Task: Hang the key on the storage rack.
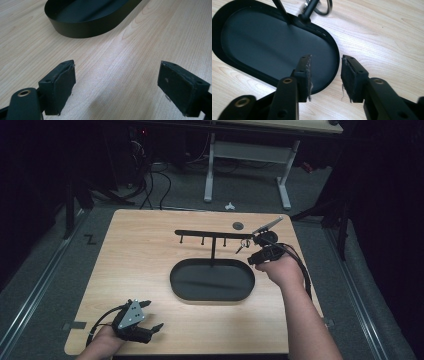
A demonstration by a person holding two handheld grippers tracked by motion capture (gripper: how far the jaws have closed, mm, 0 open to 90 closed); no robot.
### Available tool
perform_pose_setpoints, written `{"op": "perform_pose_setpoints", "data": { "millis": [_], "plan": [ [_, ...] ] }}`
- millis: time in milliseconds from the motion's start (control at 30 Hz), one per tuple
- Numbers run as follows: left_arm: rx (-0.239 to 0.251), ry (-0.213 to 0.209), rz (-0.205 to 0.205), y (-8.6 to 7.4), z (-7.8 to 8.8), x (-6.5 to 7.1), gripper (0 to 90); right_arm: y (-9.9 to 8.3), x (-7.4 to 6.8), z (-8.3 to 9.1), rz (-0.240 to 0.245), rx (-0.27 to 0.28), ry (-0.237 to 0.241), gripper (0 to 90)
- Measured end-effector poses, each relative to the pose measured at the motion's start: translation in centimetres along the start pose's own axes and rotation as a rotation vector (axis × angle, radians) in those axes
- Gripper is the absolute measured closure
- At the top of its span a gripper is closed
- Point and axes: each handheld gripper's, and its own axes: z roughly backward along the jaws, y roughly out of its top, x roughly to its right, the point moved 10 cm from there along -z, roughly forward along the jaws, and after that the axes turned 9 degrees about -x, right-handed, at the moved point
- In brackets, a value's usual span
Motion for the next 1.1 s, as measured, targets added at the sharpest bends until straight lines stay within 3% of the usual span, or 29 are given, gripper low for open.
{"op": "perform_pose_setpoints", "data": {
  "millis": [333,667,867,1100],
  "plan": [
    [-0.002,0.000,0.001,0.0,0.0,0.0,15.3,-1.9,-0.4,-1.4,0.038,-0.030,-0.025,52.8],
    [-0.005,0.002,0.007,0.0,-0.1,0.0,15.3,-4.6,-1.6,-3.3,0.075,-0.011,-0.037,43.2],
    [-0.008,0.001,0.006,0.0,-0.1,-0.1,15.3,-5.6,-1.8,-4.4,0.065,0.051,-0.041,37.9],
    [-0.010,0.004,0.007,0.0,-0.2,-0.1,15.3,-7.3,-1.6,-5.7,0.020,0.142,-0.058,37.2]
  ]
}}
